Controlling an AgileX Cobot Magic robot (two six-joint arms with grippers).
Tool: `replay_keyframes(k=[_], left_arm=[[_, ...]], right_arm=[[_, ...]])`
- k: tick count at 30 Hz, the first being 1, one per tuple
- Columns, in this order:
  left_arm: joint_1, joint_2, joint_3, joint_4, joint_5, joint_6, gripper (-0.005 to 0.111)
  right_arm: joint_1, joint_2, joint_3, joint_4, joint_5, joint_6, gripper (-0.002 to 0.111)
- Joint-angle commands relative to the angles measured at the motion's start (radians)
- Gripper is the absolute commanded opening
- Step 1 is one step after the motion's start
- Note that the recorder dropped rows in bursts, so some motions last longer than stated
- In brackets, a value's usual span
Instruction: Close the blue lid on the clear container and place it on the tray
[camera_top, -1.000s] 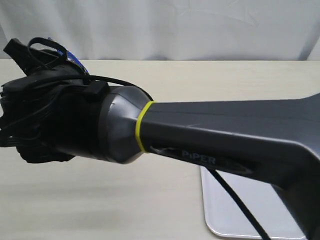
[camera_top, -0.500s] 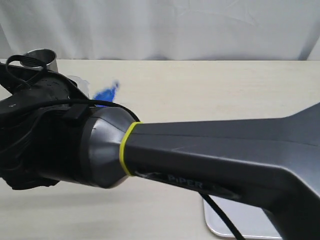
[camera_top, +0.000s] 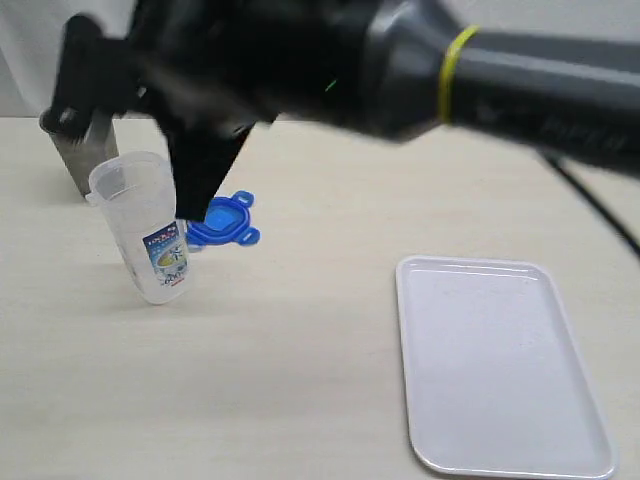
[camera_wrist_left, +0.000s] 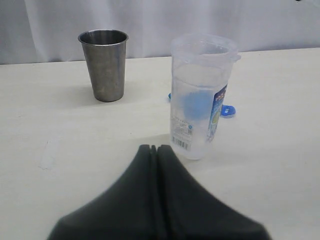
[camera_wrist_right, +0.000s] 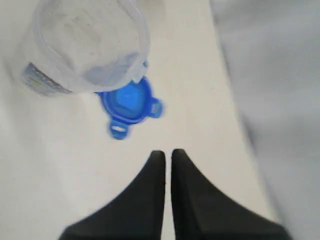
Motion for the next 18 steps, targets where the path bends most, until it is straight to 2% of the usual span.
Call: replay_keyframes(k=[1,4,6,8,15,18], left_arm=[[0.005,-0.003,0.001,-0.003,-0.011,0.0,0.0],[0.005,-0.003,0.001,-0.003,-0.011,0.0,0.0],[0.005,-0.003,0.001,-0.003,-0.011,0.0,0.0],[0.005,-0.003,0.001,-0.003,-0.011,0.0,0.0],[0.005,-0.003,0.001,-0.003,-0.011,0.0,0.0],[0.005,-0.003,0.001,-0.003,-0.011,0.0,0.0]], right_arm=[[-0.24,-0.018,0.006,0.671,0.149,-0.059,0.012],[-0.361,0.036,0.024,1.01,0.257,-0.215,0.028],[-0.402,0.077,0.04,1.102,0.25,-0.271,0.039],[-0.422,0.127,0.043,1.089,0.199,-0.295,0.048],[-0.388,0.268,0.04,0.923,-0.148,-0.316,0.065],[-0.386,0.305,0.033,0.916,-0.256,-0.316,0.067]])
